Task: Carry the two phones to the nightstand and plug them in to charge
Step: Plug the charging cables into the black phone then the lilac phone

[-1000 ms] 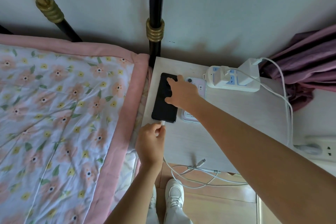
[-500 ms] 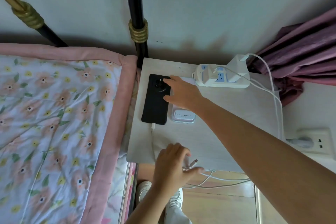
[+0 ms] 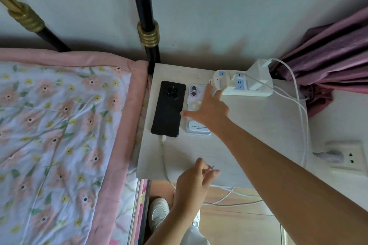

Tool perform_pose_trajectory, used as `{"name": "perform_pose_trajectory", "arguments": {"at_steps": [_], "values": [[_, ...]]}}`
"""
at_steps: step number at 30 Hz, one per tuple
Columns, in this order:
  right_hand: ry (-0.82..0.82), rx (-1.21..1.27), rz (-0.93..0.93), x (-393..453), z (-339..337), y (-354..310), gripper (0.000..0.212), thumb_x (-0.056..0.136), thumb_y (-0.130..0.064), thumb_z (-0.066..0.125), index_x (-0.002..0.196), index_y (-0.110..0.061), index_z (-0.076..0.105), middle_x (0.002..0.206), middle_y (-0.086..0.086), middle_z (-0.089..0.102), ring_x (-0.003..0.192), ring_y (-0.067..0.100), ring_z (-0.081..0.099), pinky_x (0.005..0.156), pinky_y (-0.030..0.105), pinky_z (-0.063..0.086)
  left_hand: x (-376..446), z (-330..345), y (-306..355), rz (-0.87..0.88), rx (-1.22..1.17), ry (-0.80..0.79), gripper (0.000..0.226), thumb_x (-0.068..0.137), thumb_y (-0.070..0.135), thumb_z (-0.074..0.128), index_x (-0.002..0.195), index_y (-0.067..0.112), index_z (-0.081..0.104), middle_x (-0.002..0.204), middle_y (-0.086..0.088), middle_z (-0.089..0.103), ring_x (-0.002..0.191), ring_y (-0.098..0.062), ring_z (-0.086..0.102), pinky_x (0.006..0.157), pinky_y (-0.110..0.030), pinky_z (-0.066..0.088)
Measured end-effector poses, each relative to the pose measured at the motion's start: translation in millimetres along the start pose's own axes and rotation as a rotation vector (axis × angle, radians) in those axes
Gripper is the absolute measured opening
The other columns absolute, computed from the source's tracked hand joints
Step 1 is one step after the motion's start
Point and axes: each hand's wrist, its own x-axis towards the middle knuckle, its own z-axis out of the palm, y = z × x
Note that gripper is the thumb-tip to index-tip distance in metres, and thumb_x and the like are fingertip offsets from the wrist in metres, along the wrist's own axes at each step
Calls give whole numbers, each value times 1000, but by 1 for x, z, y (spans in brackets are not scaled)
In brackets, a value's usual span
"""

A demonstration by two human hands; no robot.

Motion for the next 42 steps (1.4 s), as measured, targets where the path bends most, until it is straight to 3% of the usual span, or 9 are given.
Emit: {"name": "perform_pose_trajectory", "arguments": {"at_steps": [3,5,8,12,17,23,31,36,42], "values": [[-39,6,4,1,-2,-1,128,63,-79,60,151,-19,-11,155,20,6,102,29,62,63,29,43,16,-4,15,-211,-314,134,19,90,32,57,73,26,52,61,5,61,59,-10,56,64,-26,45],[-65,-12,5,1,-1,-2,130,62,-77,63,150,-19,-13,156,21,2,96,27,62,62,28,42,26,-6,19,-291,-394,264,22,97,21,46,89,18,66,84,8,68,80,-4,60,78,-21,43],[-60,-35,6,4,-1,-3,128,65,-71,67,150,-19,-12,155,22,5,83,24,56,60,27,43,31,-4,20,-302,-378,246,30,100,18,37,109,13,65,103,9,62,99,-5,56,89,-17,39],[-115,43,-5,10,-2,0,128,67,-61,72,149,-21,-17,153,24,5,105,33,60,67,29,46,32,-4,20,-392,-525,300,18,94,19,53,87,9,66,71,1,65,63,-6,61,64,-18,50],[-224,137,14,20,-10,-1,128,65,-62,73,150,-23,-16,155,22,6,121,39,51,89,44,55,35,-10,27,-446,-684,370,20,84,19,68,72,3,68,57,-8,66,42,-10,55,44,-18,45],[-321,194,72,23,-23,-9,126,64,-60,74,150,-23,-11,151,20,15,105,38,60,65,39,61,39,-14,38,-350,-620,434,21,84,19,68,68,5,71,54,-4,66,39,-9,53,44,-11,42],[-318,135,41,25,-21,-5,126,64,-61,71,151,-19,-9,150,14,25,127,37,45,83,44,57,37,-16,35,-327,-600,458,26,86,19,67,62,7,70,48,-3,61,39,-9,48,42,-16,42],[-322,160,54,25,-22,-6,124,62,-62,72,150,-23,-5,146,16,30,110,36,57,69,41,61,39,-15,32,-293,-530,440,33,87,23,65,57,9,67,46,1,60,41,-6,51,48,-24,43],[-282,134,21,25,-12,-1,127,58,-66,72,150,-24,-5,144,20,31,117,37,54,88,46,55,37,-15,28,-270,-509,448,34,87,24,65,56,9,66,47,-1,60,41,-7,50,49,-33,44]]}}
